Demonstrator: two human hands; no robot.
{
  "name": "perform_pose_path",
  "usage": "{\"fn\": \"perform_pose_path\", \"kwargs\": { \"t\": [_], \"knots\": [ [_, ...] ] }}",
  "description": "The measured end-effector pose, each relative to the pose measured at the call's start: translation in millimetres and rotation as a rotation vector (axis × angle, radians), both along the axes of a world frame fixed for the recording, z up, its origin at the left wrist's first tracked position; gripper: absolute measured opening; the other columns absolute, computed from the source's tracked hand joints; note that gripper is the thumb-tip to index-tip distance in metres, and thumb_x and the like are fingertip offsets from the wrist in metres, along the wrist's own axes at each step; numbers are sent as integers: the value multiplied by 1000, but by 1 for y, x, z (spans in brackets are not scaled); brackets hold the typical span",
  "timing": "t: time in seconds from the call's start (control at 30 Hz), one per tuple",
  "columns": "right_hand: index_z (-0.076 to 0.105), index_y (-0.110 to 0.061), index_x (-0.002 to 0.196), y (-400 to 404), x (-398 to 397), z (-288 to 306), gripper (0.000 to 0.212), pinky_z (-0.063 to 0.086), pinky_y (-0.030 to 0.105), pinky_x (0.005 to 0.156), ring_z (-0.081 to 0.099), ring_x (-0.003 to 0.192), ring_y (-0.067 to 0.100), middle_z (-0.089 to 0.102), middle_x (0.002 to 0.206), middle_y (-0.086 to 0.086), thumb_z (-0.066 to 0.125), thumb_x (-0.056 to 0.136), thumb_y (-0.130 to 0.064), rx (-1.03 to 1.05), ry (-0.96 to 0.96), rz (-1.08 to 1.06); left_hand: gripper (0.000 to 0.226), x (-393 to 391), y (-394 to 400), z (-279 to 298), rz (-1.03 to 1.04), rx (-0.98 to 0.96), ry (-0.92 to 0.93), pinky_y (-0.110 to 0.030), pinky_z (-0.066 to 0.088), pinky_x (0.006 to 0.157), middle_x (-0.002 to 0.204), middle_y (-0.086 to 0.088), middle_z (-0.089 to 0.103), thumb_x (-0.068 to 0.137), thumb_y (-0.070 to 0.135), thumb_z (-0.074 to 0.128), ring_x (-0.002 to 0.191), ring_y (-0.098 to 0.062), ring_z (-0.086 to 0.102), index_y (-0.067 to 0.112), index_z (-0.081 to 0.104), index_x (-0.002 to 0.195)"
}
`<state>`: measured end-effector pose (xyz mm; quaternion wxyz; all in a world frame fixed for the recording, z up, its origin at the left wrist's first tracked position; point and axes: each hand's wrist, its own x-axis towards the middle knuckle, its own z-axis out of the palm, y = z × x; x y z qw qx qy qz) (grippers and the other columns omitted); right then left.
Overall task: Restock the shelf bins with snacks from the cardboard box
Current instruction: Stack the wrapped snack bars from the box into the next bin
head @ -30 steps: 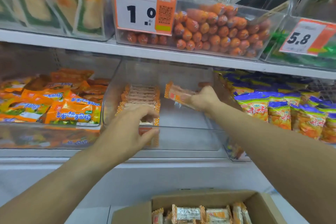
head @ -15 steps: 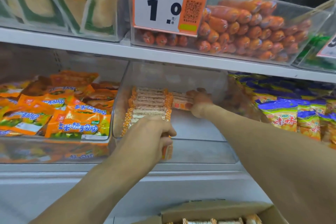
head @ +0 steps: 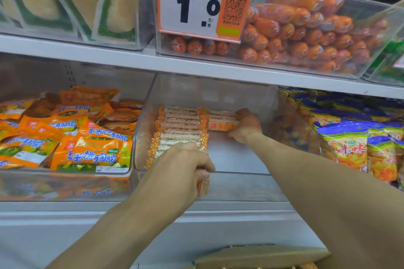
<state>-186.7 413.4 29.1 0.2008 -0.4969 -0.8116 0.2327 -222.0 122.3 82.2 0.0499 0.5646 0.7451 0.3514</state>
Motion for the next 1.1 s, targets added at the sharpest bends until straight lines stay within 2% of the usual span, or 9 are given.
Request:
{"fn": "perform_pose_path", "kwargs": {
  "t": [0.13,0.3,0.43,0.5,0.63,0.73,0.87,0.97,1.1],
  "knots": [
    [46,-21,136,-5,-2,0,79,51,25,92,60,111,25,55,130,15,80,65,-14,-30,18,7,16,-1,0,-1,0,-2,0,-25,40,86,96,12,63,92,21,68,98,-5,53,31,78,100],
    [43,-16,134,-4,2,2,68,41,18,87,54,115,27,41,131,18,75,74,-16,56,-95,-5,16,1,1,0,8,-2,28,-25,38,83,96,9,63,93,20,66,98,-7,52,30,77,99],
    [40,-13,135,-18,8,22,72,48,27,95,53,119,30,39,134,16,79,74,-19,99,-168,16,16,1,2,-1,31,4,71,-22,33,78,96,13,59,94,21,64,97,-5,48,31,75,99],
    [49,-10,131,-34,16,44,58,48,30,98,52,122,29,50,129,14,73,80,-18,154,-178,95,16,2,1,-3,50,-8,114,-22,32,76,95,13,58,93,20,64,97,-7,49,30,75,98],
    [70,-21,83,-102,64,97,4,53,26,74,66,78,9,72,82,-4,70,82,-18,197,116,295,20,14,0,0,59,148,224,-28,38,77,88,10,57,82,18,57,90,-14,52,24,71,95],
    [67,-23,75,-163,136,111,13,44,13,60,59,61,5,67,69,-7,75,82,-15,106,313,452,14,36,4,7,-22,277,163,-22,37,71,79,16,51,85,20,55,77,-2,46,22,66,92],
    [66,-21,78,-188,225,52,16,42,13,57,56,58,5,65,68,-6,74,85,-10,-97,292,393,15,78,12,-11,-178,6,97,-32,43,68,71,13,56,97,32,48,70,-7,52,26,61,94],
    [66,-23,76,-181,288,-32,13,50,26,66,57,60,2,64,67,-9,72,85,-15,-308,-43,280,21,118,16,-51,-288,-266,116,-40,47,73,88,0,67,100,30,44,85,-25,60,19,60,95],
    [67,-26,87,-183,359,-114,6,54,29,78,65,83,12,67,83,-9,72,87,-29,-547,-392,232,19,169,9,-129,-416,-680,95,-38,51,80,104,-5,67,97,22,48,98,-26,61,13,64,102]
  ]
}}
